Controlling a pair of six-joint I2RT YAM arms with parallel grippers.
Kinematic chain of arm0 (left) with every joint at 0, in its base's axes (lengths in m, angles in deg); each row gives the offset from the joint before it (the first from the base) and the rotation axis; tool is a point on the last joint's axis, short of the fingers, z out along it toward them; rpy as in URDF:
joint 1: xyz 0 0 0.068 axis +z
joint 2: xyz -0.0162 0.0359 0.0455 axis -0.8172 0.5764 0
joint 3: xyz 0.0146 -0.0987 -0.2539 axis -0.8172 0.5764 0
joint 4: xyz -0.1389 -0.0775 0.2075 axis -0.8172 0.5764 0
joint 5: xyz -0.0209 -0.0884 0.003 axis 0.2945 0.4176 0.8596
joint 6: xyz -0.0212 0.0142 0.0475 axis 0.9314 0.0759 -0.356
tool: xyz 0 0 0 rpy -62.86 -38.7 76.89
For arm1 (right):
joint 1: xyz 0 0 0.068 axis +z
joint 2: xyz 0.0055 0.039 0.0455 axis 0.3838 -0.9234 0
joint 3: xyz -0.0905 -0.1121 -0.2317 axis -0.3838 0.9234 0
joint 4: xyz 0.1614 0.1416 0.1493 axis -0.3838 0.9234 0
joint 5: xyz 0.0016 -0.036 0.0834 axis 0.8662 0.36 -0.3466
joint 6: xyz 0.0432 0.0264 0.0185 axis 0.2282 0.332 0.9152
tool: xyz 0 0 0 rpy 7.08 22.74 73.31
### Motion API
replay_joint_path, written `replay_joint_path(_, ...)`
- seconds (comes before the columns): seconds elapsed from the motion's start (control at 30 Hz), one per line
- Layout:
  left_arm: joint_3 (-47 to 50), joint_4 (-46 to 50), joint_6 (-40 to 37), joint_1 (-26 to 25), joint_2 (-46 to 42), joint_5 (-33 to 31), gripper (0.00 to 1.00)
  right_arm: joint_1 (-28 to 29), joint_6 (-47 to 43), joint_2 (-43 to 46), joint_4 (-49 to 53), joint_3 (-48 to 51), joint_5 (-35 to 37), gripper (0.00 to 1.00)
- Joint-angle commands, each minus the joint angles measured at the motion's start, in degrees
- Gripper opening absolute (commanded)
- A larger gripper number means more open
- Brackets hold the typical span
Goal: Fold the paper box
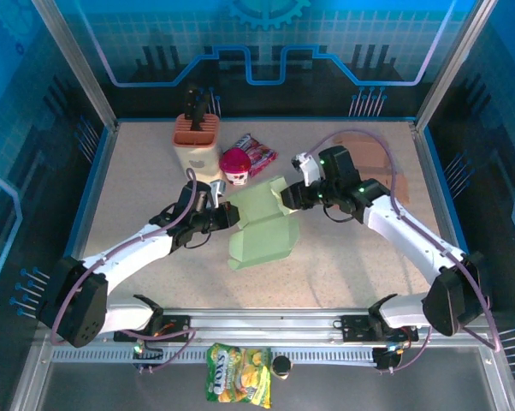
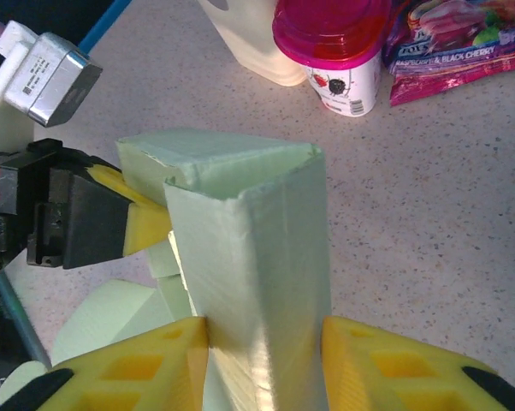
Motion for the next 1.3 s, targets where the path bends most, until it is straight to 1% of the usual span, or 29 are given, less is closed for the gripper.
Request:
replay_joint_path(0.0, -2.0, -0.1, -0.3, 0.1, 0.2, 1.5, 0.0, 3.0, -1.9, -1.4, 3.6, -3.4, 8.1, 0.38)
replay_joint_path(0.2, -2.2, 0.2, -0.1, 0.1, 0.1, 1.5, 0.0, 8.0, -2.3, -3.9, 6.5, -6.6, 17.2, 0.36)
replay_joint_path(0.33, -2.3, 0.3, -0.1, 0.1, -0.1, 1.5, 0.0, 10.5, -1.7, -5.8, 7.9, -8.3, 23.0, 0.32)
replay_joint_path(0.53, -2.2, 0.6, -0.2, 0.1, -0.6, 1.3, 0.0, 14.1, 0.2, -8.6, 9.7, -10.8, 34.2, 0.24)
replay_joint_path(0.63, -2.3, 0.6, 0.0, 0.1, -0.7, 1.4, 0.0, 16.5, 2.1, -11.1, 11.9, -13.0, 41.1, 0.17)
replay_joint_path(0.7, -2.4, 0.6, 0.2, 0.1, -0.8, 1.3, 0.0, 18.4, 5.1, -13.5, 14.9, -15.2, 47.7, 0.07)
replay_joint_path(0.77, -2.4, 0.5, 0.4, 0.0, -0.9, 1.3, 0.0, 20.4, 7.8, -15.8, 18.1, -17.8, 54.5, 0.01)
replay_joint_path(0.8, -2.4, 0.5, 0.6, -0.1, -0.9, 1.3, 0.0, 21.5, 9.1, -17.4, 19.9, -19.1, 57.7, 0.0)
replay_joint_path(0.9, -2.7, 0.9, 0.9, -0.2, -0.9, 0.9, 0.0, 23.4, 12.2, -21.1, 24.3, -22.3, 63.1, 0.0)
replay_joint_path(0.97, -2.9, 1.5, 0.9, -0.3, -0.9, 0.4, 0.0, 24.0, 12.8, -22.5, 25.5, -23.6, 63.8, 0.0)
replay_joint_path(1.03, -3.0, 2.1, 0.9, -0.3, -1.0, 0.0, 0.0, 24.1, 12.8, -22.8, 25.4, -23.8, 63.7, 0.06)
replay_joint_path(1.17, -3.0, 2.4, 0.9, -0.3, -1.1, -0.1, 0.0, 23.8, 10.9, -22.5, 24.0, -24.2, 63.4, 0.15)
replay_joint_path(1.27, -2.9, 2.5, 0.9, -0.3, -1.2, -0.2, 0.0, 23.5, 9.9, -23.2, 24.4, -25.5, 63.8, 0.18)
